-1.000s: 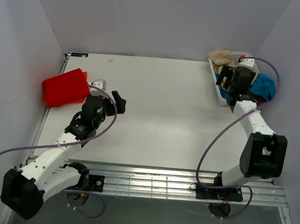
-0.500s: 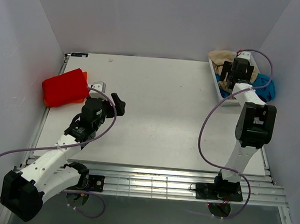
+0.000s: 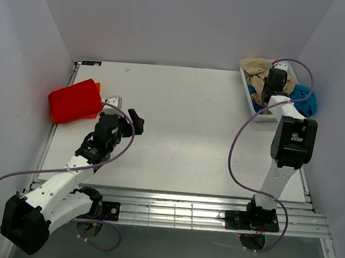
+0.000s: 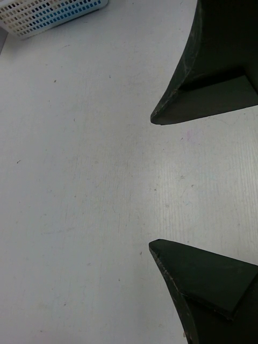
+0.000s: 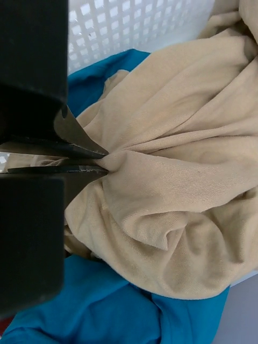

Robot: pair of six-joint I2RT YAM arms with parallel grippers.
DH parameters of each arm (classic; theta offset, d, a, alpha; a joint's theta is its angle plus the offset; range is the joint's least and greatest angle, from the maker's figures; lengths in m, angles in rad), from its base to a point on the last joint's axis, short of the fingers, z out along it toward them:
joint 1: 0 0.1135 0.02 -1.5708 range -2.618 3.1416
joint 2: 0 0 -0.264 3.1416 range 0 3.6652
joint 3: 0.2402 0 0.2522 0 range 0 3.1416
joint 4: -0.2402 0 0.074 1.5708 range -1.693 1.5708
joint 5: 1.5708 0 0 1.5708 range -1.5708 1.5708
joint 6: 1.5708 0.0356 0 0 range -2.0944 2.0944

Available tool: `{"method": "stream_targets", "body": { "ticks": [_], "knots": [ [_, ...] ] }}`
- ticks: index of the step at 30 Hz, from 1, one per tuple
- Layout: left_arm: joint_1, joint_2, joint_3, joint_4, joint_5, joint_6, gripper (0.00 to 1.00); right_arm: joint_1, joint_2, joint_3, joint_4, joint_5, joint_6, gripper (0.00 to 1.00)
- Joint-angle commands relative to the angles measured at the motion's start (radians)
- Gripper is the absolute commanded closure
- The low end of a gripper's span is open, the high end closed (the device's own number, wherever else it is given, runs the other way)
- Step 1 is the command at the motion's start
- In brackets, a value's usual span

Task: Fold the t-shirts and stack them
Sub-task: Grab the tshirt from the pile, then move the tshirt to the center of the board

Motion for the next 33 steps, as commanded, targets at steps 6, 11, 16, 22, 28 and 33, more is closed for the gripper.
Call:
{"method": "stream_targets", "body": {
  "ticks": [6, 11, 16, 22, 28, 33],
  "knots": [
    [0.0, -0.017, -0.004, 0.021, 0.046, -0.04, 0.02, 0.057, -0.304, 0.121, -0.156, -0.195, 0.013, 0.92],
    [0.0, -0.043, -0.024, 0.022, 0.073, -0.07, 0.02, 0.192, -0.413, 0.3, -0.327, -0.401, 0.019, 0.92],
    [0.0, -0.072, -0.024, -0.004, 0.082, -0.1, 0.02, 0.339, -0.441, 0.529, -0.506, -0.678, 0.072, 0.92],
    [0.0, -0.138, -0.001, -0.083, 0.056, -0.12, 0.02, 0.411, -0.478, 0.594, -0.524, -0.935, 0.179, 0.92],
    [0.0, -0.239, 0.044, -0.183, 0.014, -0.146, 0.02, 0.411, -0.593, 0.317, -0.507, -0.793, 0.174, 0.92],
    [-0.002, -0.337, 0.087, -0.266, -0.007, -0.188, 0.02, 0.411, -0.644, -0.251, -0.412, -0.477, 0.202, 0.92]
  ]
}}
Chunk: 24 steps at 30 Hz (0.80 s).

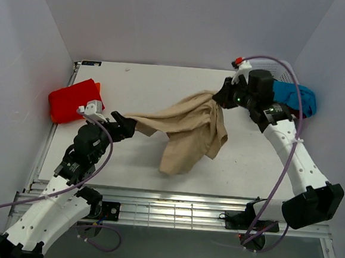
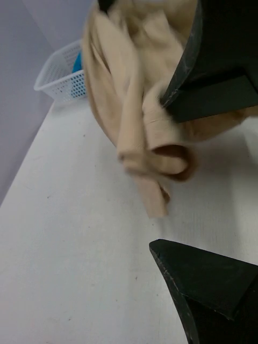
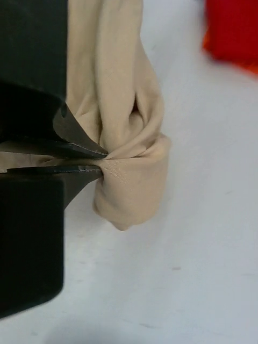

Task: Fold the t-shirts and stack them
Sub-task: Move the tshirt to the center of the board

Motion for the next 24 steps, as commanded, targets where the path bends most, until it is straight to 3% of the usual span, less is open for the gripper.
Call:
{"method": "stream_targets", "body": {
  "ticks": [1, 3, 5, 6, 8, 12, 17, 24],
  "knots": [
    [0.0, -0.083, 0.054, -0.077, -0.035, -0.034, 0.02, -0.003, 0.034, -0.281, 0.053, 0.269, 0.043, 0.89],
    [0.0, -0.094, 0.04, -0.072, -0.037, -0.029, 0.02, -0.004, 0.089, -0.411, 0.074, 0.367, 0.06, 0.71],
    [-0.002, -0.073, -0.017, -0.023, -0.032, -0.016, 0.02, -0.003, 0.119, -0.459, 0.083, 0.417, 0.086, 0.38],
    [-0.002, -0.056, -0.049, 0.01, -0.01, -0.008, 0.02, 0.002, 0.123, -0.477, 0.093, 0.426, 0.089, 0.09],
    [-0.002, 0.019, -0.131, 0.098, 0.035, 0.007, 0.02, 0.014, 0.091, -0.529, 0.137, 0.425, 0.076, 0.07],
    [-0.008, 0.107, -0.251, 0.232, 0.11, -0.02, 0.02, 0.046, -0.121, -0.615, 0.195, 0.394, 0.06, 0.07],
    [-0.026, 0.137, -0.324, 0.365, 0.133, 0.007, 0.02, 0.055, -0.327, -0.645, 0.108, 0.389, 0.069, 0.09],
    [-0.034, 0.326, -0.362, 0.559, 0.118, 0.067, 0.02, 0.06, -0.614, -0.694, 0.002, 0.386, 0.106, 0.05]
  ]
}}
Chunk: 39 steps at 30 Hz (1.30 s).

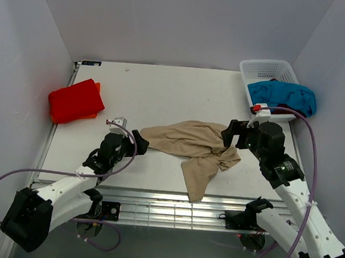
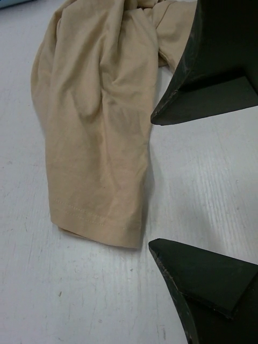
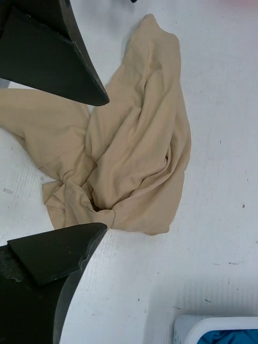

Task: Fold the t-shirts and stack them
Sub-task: Move the tshirt to the center of the board, then flatten the tshirt out

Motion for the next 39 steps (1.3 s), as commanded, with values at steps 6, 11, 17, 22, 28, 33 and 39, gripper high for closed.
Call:
{"method": "stream_targets", "body": {
  "ticks": [6, 11, 17, 22, 28, 33, 39],
  "knots": [
    [-0.005, 0.213, 0.044, 0.16, -0.081, 0.041, 0.07, 0.007, -0.133, 0.014, -0.152, 0.037, 0.027, 0.01],
    [-0.006, 0.255, 0.044, 0.161, -0.158, 0.007, 0.07, 0.007, -0.148, -0.002, -0.167, 0.058, 0.024, 0.0],
    [-0.006, 0.284, 0.046, 0.161, -0.189, 0.009, 0.08, 0.008, -0.134, -0.042, -0.155, 0.069, 0.022, 0.09],
    [-0.006, 0.355, 0.069, 0.175, -0.178, 0.001, 0.23, 0.007, -0.139, -0.061, -0.143, 0.072, 0.035, 0.12],
    [-0.006, 0.395, 0.084, 0.174, -0.183, -0.004, 0.57, 0.007, -0.143, -0.058, -0.152, 0.085, 0.035, 0.13],
    [-0.006, 0.363, 0.079, 0.16, -0.197, 0.003, 0.87, 0.007, -0.133, -0.064, -0.148, 0.085, 0.035, 0.13],
    [-0.006, 0.274, 0.112, 0.042, -0.249, -0.005, 1.0, 0.007, -0.061, -0.11, -0.082, 0.068, 0.038, 0.11]
  ]
}}
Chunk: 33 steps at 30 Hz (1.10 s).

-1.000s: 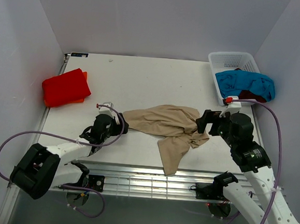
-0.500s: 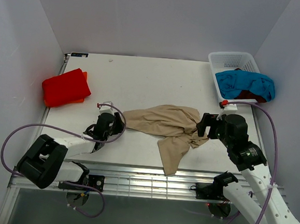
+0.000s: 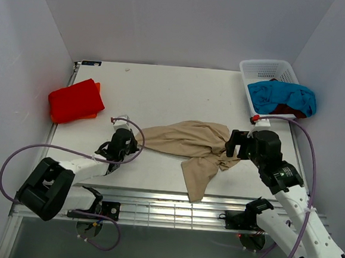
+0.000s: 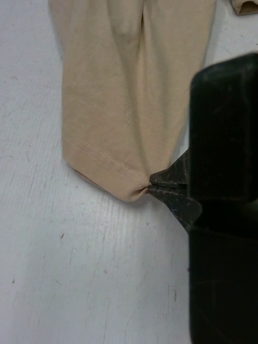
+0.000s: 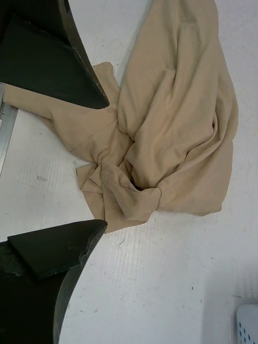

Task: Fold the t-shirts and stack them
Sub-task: Flatten the tshirt out

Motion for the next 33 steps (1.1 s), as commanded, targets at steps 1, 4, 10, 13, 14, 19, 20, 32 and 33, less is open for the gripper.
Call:
{"method": "stream_targets", "body": {
  "ticks": [1, 4, 10, 13, 14, 19, 20, 32, 33],
  "knots": [
    [-0.003, -0.101, 0.049, -0.092, -0.084, -0.009, 1.0, 0.003, 0.056, -0.047, 0.073, -0.009, 0.015, 0.08],
    [-0.003, -0.215, 0.084, -0.21, -0.164, -0.026, 1.0, 0.004, 0.084, -0.101, 0.125, -0.039, 0.039, 0.06],
    [-0.003, -0.426, 0.216, -0.406, -0.251, 0.01, 1.0, 0.003, 0.118, -0.153, 0.164, -0.075, 0.076, 0.05],
    [-0.003, -0.497, 0.271, -0.454, -0.285, 0.005, 1.0, 0.004, 0.121, -0.164, 0.172, -0.087, 0.084, 0.05],
    [-0.003, -0.51, 0.285, -0.465, -0.297, -0.001, 1.0, 0.004, 0.121, -0.167, 0.175, -0.096, 0.085, 0.05],
    [-0.003, -0.566, 0.368, -0.531, -0.339, -0.032, 1.0, 0.006, 0.121, -0.193, 0.21, -0.14, 0.092, 0.05],
    [-0.003, -0.577, 0.383, -0.531, -0.342, -0.03, 1.0, 0.004, 0.126, -0.199, 0.236, -0.142, 0.093, 0.05],
    [-0.003, -0.557, 0.383, -0.541, -0.304, -0.03, 1.0, 0.007, 0.388, -0.247, 0.57, -0.254, 0.113, 0.15],
    [-0.003, -0.557, 0.382, -0.543, -0.302, -0.03, 1.0, 0.009, 0.4, -0.239, 0.586, -0.253, 0.113, 0.16]
  ]
}}
